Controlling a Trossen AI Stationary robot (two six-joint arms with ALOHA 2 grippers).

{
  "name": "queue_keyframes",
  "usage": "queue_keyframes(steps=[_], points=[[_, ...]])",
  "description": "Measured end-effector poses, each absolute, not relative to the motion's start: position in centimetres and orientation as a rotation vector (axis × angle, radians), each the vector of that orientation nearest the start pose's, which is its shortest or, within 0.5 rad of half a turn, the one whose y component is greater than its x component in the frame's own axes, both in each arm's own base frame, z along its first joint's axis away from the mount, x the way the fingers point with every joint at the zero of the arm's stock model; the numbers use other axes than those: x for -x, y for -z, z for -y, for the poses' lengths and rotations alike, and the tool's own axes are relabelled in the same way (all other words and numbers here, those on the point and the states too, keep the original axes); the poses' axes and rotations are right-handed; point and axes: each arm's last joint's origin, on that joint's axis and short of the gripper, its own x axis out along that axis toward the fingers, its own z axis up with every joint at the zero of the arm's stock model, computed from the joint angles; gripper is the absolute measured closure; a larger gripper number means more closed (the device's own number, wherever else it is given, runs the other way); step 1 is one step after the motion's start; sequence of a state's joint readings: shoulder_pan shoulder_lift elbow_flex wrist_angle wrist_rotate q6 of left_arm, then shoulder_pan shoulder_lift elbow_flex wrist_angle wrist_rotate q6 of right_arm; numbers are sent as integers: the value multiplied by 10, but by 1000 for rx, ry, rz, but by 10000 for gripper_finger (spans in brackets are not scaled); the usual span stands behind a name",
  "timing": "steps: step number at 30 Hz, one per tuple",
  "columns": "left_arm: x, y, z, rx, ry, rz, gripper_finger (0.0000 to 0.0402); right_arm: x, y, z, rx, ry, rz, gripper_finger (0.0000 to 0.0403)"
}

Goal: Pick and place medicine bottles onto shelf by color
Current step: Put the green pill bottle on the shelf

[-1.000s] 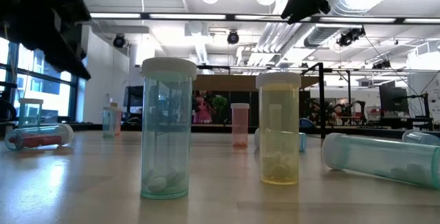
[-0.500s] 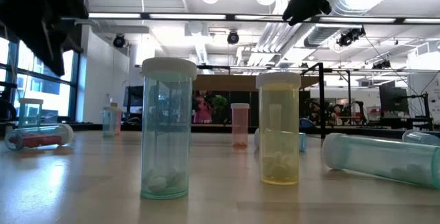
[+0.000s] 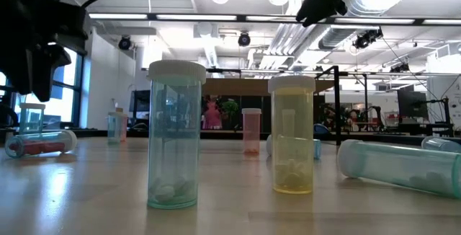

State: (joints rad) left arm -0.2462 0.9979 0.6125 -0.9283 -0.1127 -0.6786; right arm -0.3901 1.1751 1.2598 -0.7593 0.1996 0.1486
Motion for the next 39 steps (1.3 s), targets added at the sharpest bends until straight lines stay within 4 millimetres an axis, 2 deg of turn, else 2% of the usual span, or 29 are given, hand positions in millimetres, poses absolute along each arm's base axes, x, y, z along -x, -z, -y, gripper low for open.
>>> queue_keyframes(steps=[22, 39], points=[[-160, -177, 36, 287, -376, -1362, 163, -213, -368, 94, -204, 616, -640, 222], [-161, -177, 36, 252, -353, -1362, 275, -213, -367, 94, -204, 616, -645, 222]])
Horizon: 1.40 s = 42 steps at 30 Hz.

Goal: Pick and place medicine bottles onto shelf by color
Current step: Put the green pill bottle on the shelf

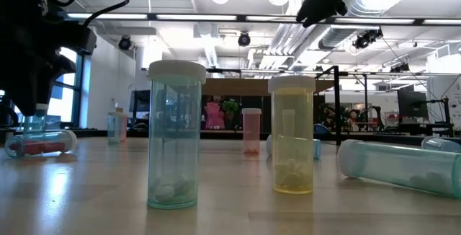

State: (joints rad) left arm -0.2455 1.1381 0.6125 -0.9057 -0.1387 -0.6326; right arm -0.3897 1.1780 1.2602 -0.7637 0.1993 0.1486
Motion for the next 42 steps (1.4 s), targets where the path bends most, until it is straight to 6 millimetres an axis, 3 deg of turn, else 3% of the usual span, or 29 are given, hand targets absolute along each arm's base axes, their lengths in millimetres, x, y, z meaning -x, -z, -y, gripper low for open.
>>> queue_keyframes(steps=[13, 17, 26, 35, 42], points=[[-162, -177, 36, 249, -343, -1351, 285, -214, -366, 94, -205, 617, -650, 222], [-169, -188, 37, 261, -322, -1316, 285, -214, -366, 94, -205, 617, -650, 222], [-197, -251, 20, 139, -273, -1134, 285, -214, -366, 94, -205, 616, -650, 222], [-212, -326, -23, -196, -421, -923, 284, -214, -366, 94, -213, 619, -647, 222], [-214, -375, -63, -368, -614, -871, 284, -214, -366, 94, -212, 619, -647, 222]])
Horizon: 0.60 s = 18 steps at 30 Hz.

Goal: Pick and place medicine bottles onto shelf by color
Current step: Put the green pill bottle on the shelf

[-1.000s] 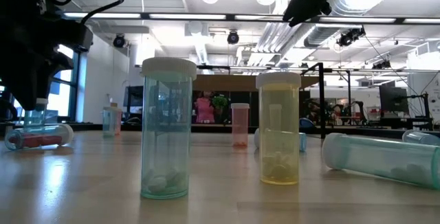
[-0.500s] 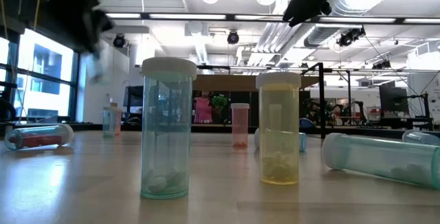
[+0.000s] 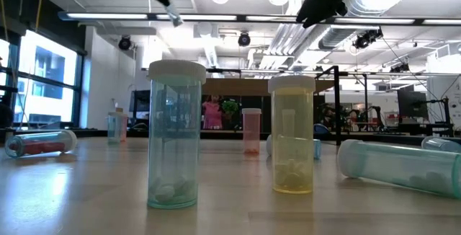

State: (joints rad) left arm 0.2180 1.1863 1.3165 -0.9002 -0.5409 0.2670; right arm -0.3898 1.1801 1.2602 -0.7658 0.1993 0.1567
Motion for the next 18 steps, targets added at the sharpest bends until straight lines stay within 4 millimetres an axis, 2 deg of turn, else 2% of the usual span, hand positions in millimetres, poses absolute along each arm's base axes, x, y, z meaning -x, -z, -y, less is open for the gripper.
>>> queue_keyframes(steps=[5, 10, 14, 18], points=[[-222, -405, -98, -440, -707, -854, 284, -214, -366, 94, -212, 619, -647, 222], [-234, -425, -135, -440, -748, -860, 284, -214, -366, 94, -212, 619, -647, 222], [-247, -432, -163, -423, -759, -881, 284, -214, -366, 94, -213, 620, -647, 222], [-257, -427, -187, -369, -729, -957, 284, -214, -366, 94, -213, 619, -647, 222]])
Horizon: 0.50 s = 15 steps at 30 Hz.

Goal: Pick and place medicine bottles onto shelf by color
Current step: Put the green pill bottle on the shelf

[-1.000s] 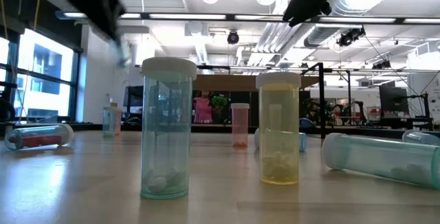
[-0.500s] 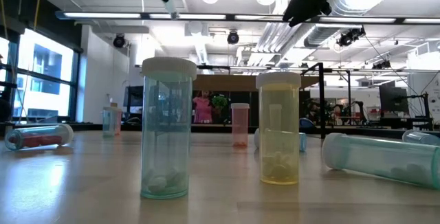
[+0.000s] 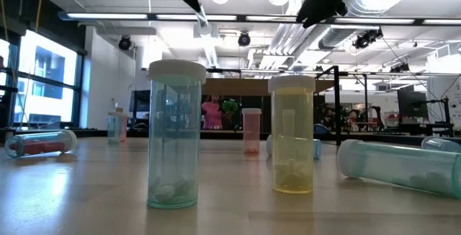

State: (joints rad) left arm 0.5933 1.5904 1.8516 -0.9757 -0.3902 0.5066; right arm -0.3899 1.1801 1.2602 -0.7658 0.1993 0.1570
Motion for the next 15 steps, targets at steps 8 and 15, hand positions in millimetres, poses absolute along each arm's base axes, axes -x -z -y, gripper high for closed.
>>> queue_keyframes(steps=[8, 15], points=[[-275, -397, -222, -247, -605, -1117, 284, -214, -366, 94, -213, 620, -647, 222], [-271, -369, -249, -134, -550, -1242, 284, -214, -366, 94, -213, 620, -647, 222]])
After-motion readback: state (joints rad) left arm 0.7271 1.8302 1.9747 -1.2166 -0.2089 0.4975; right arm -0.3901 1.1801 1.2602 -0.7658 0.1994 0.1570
